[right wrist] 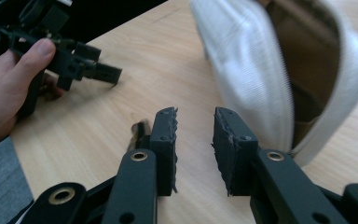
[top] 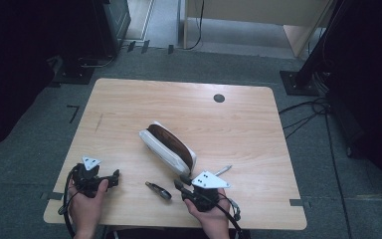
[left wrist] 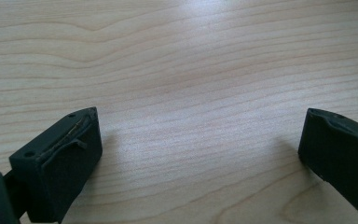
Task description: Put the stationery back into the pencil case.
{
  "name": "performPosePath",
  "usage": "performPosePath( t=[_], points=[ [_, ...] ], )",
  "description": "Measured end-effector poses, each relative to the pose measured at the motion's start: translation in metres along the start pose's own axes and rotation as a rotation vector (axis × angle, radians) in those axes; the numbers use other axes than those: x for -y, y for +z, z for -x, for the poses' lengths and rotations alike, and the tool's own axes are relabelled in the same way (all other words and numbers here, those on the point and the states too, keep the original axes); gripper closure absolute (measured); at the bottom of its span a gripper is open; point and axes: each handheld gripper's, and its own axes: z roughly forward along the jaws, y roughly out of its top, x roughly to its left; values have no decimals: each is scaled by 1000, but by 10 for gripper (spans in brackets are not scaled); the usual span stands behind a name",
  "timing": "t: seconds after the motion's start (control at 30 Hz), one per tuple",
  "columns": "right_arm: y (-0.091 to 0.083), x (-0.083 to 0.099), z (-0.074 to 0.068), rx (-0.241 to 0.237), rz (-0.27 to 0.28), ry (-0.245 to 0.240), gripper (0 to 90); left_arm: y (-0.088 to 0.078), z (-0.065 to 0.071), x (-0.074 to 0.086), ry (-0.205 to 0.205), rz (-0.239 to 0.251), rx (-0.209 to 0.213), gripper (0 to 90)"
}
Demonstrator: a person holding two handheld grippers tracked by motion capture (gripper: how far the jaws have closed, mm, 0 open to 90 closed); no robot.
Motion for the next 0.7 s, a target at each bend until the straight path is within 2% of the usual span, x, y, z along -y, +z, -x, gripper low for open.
performPosePath(
  t=[0.43, 0.7],
  points=[
    [12, 18, -12, -72, -52, 1, 648, 0, 0, 0, 0, 0, 0, 0],
    [19, 27, -15, -87, -84, -4, 641, 0, 0, 0, 0, 0, 0, 0]
  ],
)
